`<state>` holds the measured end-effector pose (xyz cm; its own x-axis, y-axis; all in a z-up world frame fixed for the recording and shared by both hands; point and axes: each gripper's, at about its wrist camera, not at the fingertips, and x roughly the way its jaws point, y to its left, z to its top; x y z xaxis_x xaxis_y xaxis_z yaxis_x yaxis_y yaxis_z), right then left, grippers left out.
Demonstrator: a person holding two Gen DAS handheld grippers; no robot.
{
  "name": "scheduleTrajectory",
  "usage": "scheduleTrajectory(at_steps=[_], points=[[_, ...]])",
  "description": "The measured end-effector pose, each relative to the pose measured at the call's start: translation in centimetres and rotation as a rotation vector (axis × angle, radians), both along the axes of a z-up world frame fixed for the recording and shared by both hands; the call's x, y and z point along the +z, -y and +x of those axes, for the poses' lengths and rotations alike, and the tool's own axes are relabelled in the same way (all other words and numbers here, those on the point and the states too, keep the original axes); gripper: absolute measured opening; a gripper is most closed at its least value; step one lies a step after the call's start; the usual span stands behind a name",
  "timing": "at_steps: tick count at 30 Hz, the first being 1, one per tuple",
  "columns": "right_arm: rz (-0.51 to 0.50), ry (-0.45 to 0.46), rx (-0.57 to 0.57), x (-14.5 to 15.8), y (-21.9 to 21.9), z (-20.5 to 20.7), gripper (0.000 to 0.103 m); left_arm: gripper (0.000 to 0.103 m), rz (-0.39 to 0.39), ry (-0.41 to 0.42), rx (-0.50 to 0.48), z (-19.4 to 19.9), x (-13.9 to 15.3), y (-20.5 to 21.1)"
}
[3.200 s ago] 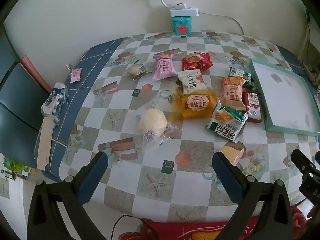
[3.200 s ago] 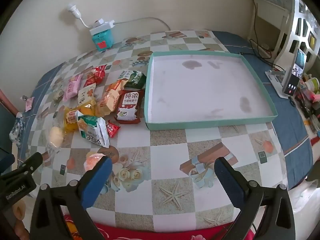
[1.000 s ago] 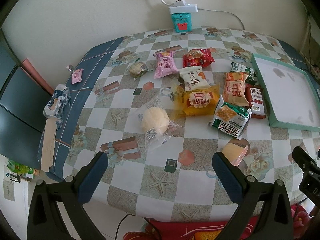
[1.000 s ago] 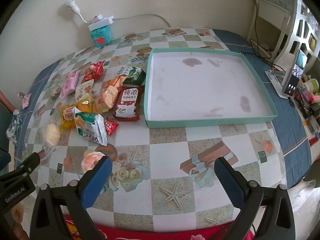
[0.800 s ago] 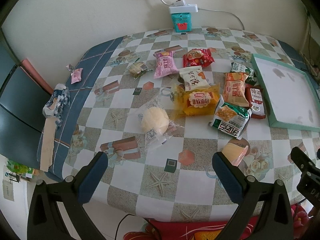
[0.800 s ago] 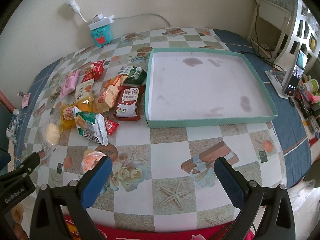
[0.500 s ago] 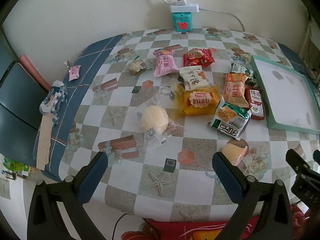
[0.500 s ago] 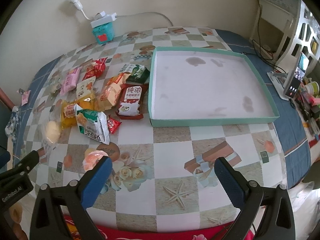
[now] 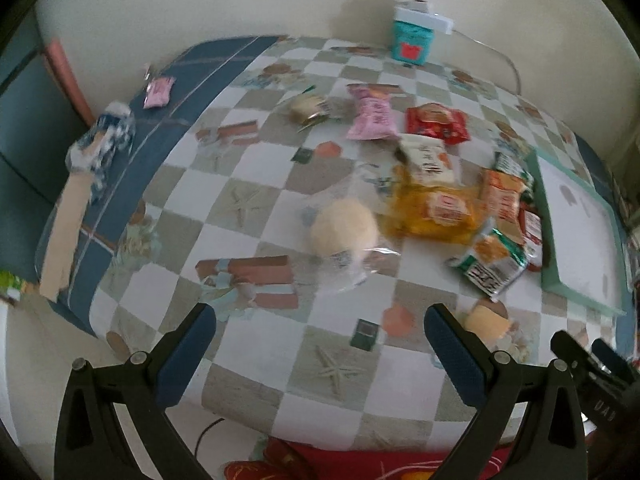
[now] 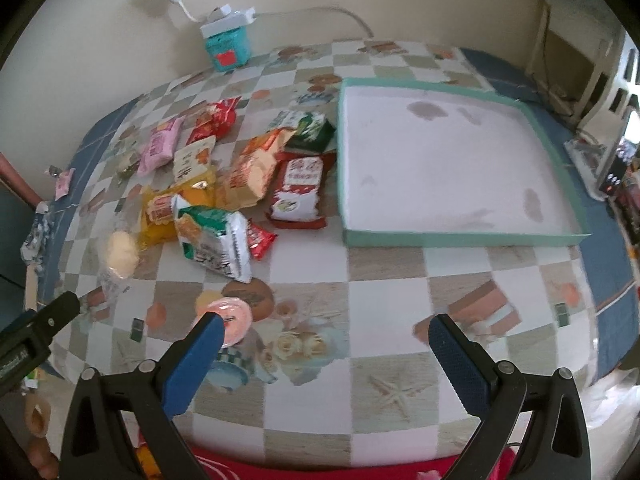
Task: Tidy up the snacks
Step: 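Grasp the jelly cup with the right tool while the left tool grasps the bagged bun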
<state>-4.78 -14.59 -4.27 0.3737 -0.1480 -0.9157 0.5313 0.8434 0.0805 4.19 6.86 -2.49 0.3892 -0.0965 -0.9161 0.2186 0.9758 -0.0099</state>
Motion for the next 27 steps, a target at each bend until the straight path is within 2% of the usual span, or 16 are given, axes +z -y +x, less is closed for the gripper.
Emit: scheduleTrajectory(at_steps=[6, 11, 14, 17, 27], points=[[0.104, -0.022, 0.053, -1.9, -2.0, 2.2, 0.103, 0.103, -0.028, -0.039, 0.074, 1.5, -1.5, -2.7], [0.138, -0.036, 0.067, -3.2, -3.8, 3.9, 0.102, 0.103, -0.054, -0.061, 0.062, 2.4, -2.3, -2.8], [0.155, -0.056, 0.07, -3.9, -4.5, 4.9, 0.092, 0.103, -0.07, -0.07, 0.041, 3.2, -2.5, -2.2], [0.182, -0.073, 0.067, -4.7, -4.9, 5.7, 0.087, 0.103, -0.085, -0.087, 0.028, 4.2, -2.8, -1.5], [0.182, -0.114, 0.054, -5.9, -5.1, 7.1, 0.063, 0.097, -0.089, -0.13, -0.033, 6.7, -4.4, 1.6]])
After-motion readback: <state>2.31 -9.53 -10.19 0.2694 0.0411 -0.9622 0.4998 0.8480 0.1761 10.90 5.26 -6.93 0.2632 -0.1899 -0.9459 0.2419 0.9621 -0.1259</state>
